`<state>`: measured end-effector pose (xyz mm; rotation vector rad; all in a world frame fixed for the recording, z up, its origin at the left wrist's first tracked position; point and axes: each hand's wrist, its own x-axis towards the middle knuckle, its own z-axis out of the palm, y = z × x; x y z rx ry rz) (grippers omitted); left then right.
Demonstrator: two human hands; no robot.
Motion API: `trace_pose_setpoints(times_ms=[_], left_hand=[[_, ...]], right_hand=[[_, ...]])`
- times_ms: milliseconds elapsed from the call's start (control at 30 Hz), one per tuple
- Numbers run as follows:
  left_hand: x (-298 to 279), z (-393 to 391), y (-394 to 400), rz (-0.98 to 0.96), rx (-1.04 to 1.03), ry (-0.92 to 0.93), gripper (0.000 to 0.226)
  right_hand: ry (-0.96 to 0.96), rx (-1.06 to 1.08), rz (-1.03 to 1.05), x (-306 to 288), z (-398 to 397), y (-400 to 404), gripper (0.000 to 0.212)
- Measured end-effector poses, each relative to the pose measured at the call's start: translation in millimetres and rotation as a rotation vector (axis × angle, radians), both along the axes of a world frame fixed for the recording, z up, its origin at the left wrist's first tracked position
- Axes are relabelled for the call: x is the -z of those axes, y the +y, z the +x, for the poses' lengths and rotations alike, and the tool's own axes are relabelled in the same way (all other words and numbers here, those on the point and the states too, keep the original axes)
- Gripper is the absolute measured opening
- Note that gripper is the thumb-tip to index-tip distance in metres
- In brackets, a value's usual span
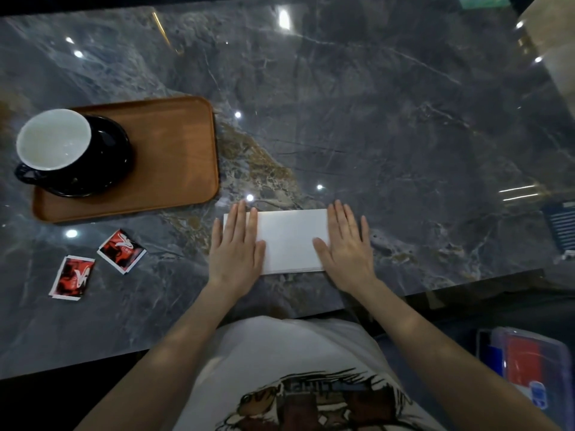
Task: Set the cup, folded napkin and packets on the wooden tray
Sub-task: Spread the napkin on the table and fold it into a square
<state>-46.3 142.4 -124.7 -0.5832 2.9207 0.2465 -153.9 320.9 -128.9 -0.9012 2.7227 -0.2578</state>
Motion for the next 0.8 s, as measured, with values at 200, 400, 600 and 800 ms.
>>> trace_pose_setpoints(times_ms=[200,400,600,800], left_hand=[[-10,-5,12,-0.036,-0.027,-0.035,0.070],[-6,-8,46,0.121,0.043,0.013,0.068],[0,-7,50,0.137,0.018,-0.006,0.071],[-3,-4,45,0.205,0.096,-0.009,0.100]], right_hand=[[-0.050,0.040,-0.133,-19,-19,-4,0.073],[-0.265,0.163,-0.111,-34,-50,-17,0.041],[-0.410,0.201,-0.230,-45,-57,-15,0.018],[-0.794,0.401,-0.439,-56,-55,-13,0.014]])
